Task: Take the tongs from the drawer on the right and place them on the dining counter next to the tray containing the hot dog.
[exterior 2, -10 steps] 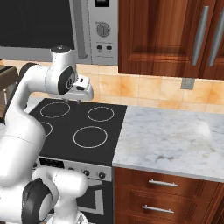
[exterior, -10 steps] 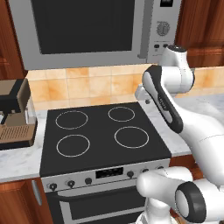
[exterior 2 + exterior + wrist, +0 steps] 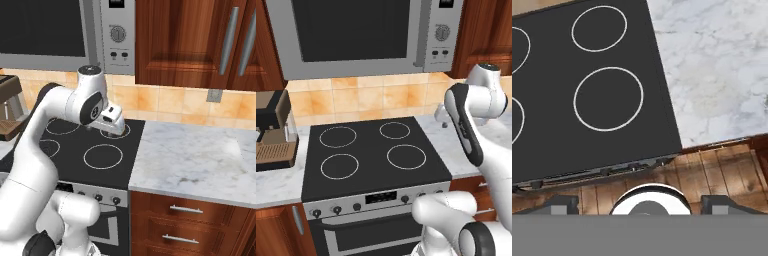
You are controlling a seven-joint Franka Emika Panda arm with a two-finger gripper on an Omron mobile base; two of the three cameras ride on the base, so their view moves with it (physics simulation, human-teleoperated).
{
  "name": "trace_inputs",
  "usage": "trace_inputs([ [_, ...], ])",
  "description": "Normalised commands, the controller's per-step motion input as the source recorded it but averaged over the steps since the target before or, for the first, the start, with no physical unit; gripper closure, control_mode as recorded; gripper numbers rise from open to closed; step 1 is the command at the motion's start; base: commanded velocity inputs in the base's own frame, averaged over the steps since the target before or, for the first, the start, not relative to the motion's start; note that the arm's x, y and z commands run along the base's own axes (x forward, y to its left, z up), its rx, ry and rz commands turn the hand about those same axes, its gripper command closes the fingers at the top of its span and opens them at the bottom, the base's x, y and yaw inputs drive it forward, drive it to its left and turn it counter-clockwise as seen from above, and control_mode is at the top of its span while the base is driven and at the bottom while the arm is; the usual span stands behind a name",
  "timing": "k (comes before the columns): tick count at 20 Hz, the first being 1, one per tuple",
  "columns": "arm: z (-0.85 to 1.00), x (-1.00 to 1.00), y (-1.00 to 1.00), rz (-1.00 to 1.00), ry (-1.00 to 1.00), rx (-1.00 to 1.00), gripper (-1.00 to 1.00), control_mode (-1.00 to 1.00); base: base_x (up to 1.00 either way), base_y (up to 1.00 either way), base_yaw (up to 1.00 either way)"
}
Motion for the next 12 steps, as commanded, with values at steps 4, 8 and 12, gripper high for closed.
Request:
trace_inputs([
  [4,-0.49,-0.49,-1.00,-0.52,0.00,0.14,-1.00,-1.00,0.00,0.00,0.00],
  [8,-0.47,-0.44,-1.00,-0.52,0.00,0.16,-1.00,-1.00,0.00,0.00,0.00],
  [12,-0.44,-0.29,-1.00,-0.55,0.00,0.16,-1.00,-1.00,0.00,0.00,0.00],
])
